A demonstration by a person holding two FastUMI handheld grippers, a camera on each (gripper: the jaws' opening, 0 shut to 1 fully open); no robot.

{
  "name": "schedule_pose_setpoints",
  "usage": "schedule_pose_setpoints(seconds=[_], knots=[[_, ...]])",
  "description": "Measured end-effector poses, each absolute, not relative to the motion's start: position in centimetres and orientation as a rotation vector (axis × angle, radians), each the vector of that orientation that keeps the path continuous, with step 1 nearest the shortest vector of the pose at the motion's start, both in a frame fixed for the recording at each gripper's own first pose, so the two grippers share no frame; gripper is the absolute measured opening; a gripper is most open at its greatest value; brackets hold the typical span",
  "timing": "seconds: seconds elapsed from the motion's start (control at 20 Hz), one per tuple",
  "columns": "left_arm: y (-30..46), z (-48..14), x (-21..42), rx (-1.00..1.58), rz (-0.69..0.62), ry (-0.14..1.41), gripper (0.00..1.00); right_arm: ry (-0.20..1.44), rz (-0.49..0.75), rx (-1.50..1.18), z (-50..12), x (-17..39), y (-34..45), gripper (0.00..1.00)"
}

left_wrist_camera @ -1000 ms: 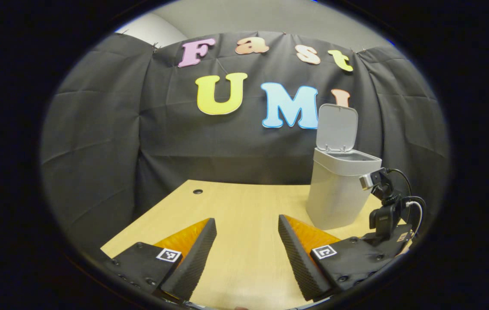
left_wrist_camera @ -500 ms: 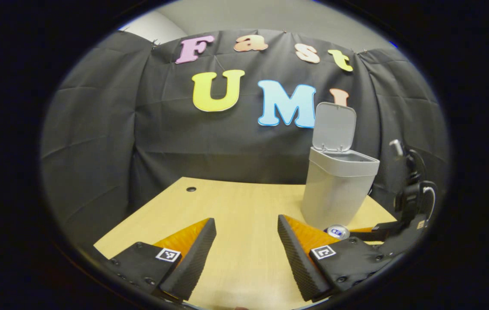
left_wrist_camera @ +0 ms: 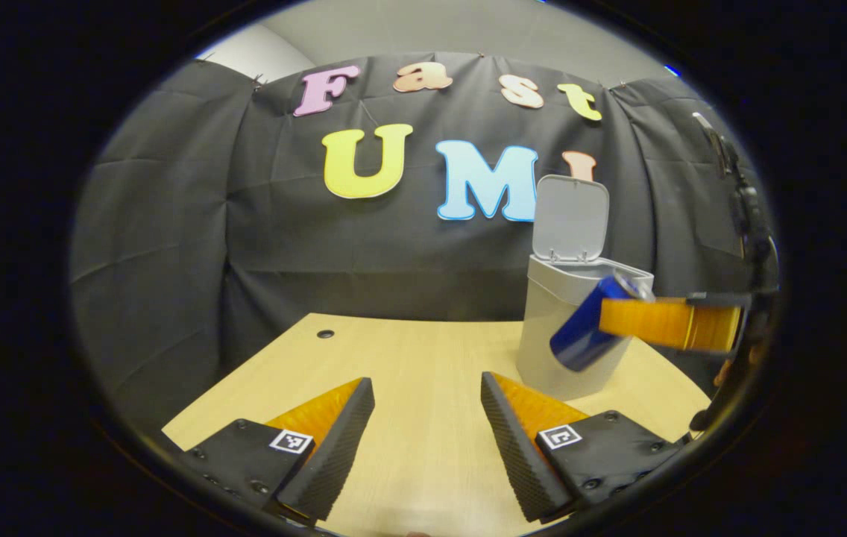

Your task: Press the lid of the desktop garbage bin to open it, pick up the crumpled paper on the desktop and throw it into the bin, then pick up the pop can on the desktop and drop it into the bin, and finally close the garbage bin lid.

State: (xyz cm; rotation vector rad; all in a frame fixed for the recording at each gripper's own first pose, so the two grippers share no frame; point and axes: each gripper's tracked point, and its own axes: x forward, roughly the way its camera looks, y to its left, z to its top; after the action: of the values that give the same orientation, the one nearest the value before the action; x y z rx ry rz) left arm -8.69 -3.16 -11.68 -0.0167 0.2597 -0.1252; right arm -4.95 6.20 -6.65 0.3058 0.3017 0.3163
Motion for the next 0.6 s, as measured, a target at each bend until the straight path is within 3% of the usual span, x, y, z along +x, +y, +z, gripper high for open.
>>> schedule_pose_setpoints(seconds=[0.35, 0.6], knots=[[-3.4, -11.9, -9.2, -0.009, -0.120, 0.263, 0.94, 0.122, 0.197, 0.300, -3.2, -1.4, 1.6, 0.83], [-3.8, -11.9, -9.2, 0.001, -0.125, 0.262, 0.96, 0.084, 0.131, 0.277, -3.1, 0.6, -0.5, 0.83]])
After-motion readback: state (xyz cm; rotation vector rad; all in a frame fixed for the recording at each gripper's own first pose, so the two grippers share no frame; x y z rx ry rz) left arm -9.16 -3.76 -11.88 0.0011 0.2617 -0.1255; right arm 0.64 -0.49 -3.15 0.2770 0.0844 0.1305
